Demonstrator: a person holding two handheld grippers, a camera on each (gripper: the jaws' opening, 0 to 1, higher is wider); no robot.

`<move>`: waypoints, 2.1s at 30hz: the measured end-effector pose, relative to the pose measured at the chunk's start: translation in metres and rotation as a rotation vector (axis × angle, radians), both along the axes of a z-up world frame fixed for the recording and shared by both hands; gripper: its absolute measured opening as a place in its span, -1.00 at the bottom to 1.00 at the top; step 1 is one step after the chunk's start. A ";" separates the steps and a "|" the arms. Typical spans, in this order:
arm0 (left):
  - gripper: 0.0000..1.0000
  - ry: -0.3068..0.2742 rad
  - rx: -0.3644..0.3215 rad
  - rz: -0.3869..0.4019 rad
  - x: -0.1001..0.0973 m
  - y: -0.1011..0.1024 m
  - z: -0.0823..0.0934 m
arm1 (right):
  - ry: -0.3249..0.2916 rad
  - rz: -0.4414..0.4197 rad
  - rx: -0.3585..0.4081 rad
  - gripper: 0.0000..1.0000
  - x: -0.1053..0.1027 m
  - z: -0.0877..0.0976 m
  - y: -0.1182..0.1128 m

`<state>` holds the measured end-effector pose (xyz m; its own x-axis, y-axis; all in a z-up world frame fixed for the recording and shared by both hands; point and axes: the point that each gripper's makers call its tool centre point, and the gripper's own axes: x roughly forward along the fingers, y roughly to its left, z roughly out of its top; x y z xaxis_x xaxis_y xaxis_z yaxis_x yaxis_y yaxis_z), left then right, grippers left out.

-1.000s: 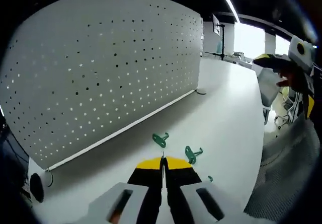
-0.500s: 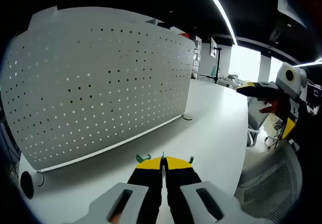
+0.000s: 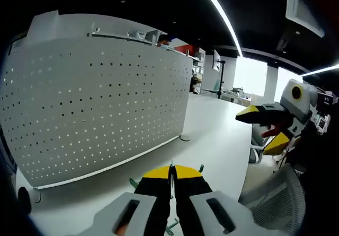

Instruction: Insert the hook assembly into the mounting plate slot until the hook locks in place.

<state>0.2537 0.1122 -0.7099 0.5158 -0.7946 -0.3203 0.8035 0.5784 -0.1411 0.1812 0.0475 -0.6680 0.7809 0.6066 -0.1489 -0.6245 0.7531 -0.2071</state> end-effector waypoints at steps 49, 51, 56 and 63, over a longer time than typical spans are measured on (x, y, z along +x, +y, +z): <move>-0.98 0.044 -0.111 -0.141 -0.033 -0.046 0.043 | -0.063 -0.145 -0.079 -0.93 0.029 -0.009 0.010; -0.98 0.048 -0.114 -0.143 -0.035 -0.047 0.044 | -0.063 -0.146 -0.081 -0.94 0.029 -0.010 0.010; -0.98 0.056 -0.118 -0.148 -0.038 -0.047 0.044 | -0.064 -0.145 -0.080 -0.96 0.028 -0.010 0.011; -0.98 0.060 -0.117 -0.149 -0.041 -0.048 0.046 | -0.065 -0.145 -0.077 -0.97 0.026 -0.009 0.011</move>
<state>0.2127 0.0642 -0.6641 0.3723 -0.8945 -0.2475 0.8673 0.4302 -0.2504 0.2071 0.0587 -0.6772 0.8686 0.4761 -0.1372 -0.4944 0.8145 -0.3036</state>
